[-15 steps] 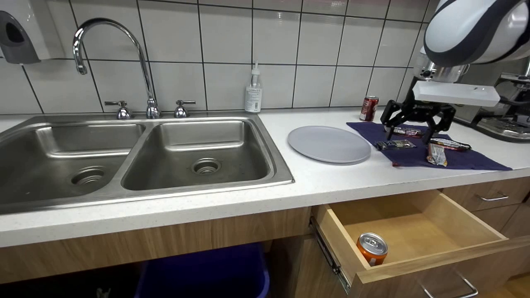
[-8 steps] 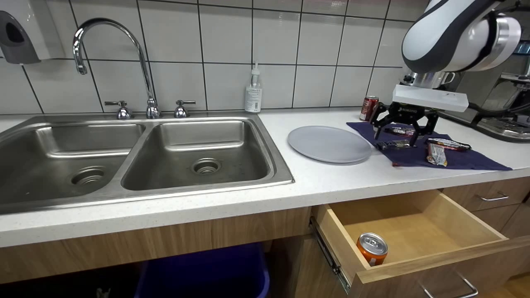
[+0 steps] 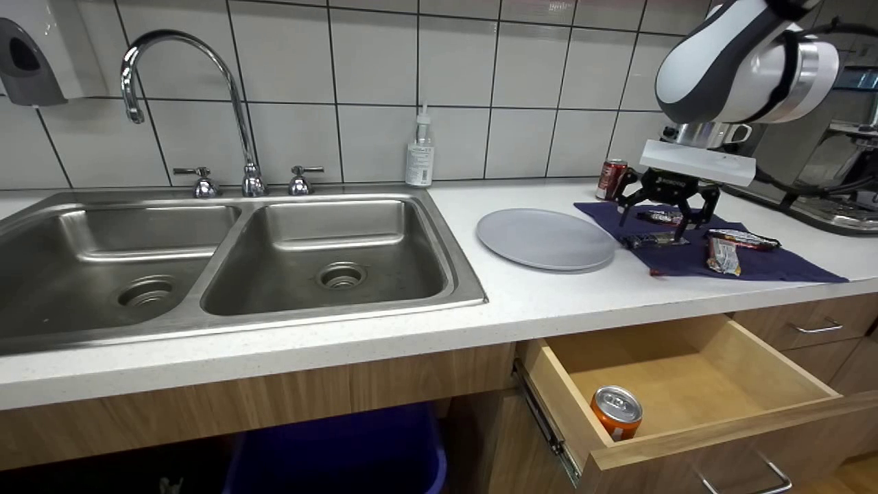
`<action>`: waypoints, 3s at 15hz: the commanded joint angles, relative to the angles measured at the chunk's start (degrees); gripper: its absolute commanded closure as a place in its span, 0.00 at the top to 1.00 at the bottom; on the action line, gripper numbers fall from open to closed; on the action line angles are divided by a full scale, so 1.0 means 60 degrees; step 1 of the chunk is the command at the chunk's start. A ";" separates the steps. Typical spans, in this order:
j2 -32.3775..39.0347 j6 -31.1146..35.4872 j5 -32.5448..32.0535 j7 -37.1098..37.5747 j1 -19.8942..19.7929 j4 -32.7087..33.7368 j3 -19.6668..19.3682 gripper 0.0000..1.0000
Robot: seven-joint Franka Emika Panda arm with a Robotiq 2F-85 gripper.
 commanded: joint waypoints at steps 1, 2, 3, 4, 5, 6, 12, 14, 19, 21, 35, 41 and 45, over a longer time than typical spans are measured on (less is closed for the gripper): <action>0.0405 -0.0484 0.0300 0.0445 -0.0029 0.0708 -0.0131 1.00; 0.0474 -0.0523 0.0349 0.0538 -0.0026 0.0796 -0.0165 1.00; 0.0564 -0.0550 0.0418 0.0610 -0.0046 0.0894 -0.0191 1.00; 0.0648 -0.0561 0.0463 0.0713 -0.0049 0.0975 -0.0234 1.00; 0.0718 -0.0587 0.0518 0.0801 -0.0061 0.1054 -0.0257 1.00; 0.0800 -0.0635 0.0546 0.0927 -0.0072 0.1150 -0.0297 1.00; 0.1219 -0.0778 0.0702 0.1501 -0.0156 0.1586 -0.0457 1.00; 0.1324 -0.0804 0.0719 0.1685 -0.0192 0.1694 -0.0486 1.00; 0.1574 -0.0954 0.0734 0.2057 -0.0246 0.1999 -0.0542 1.00; 0.1672 -0.1049 0.0734 0.2188 -0.0276 0.2134 -0.0534 1.00; 0.2210 -0.1539 0.0723 0.2521 -0.0419 0.2932 -0.0492 1.00; 0.2410 -0.1691 0.0751 0.2529 -0.0459 0.3225 -0.0465 1.00; 0.2546 -0.1854 0.0754 0.2528 -0.0475 0.3451 -0.0456 1.00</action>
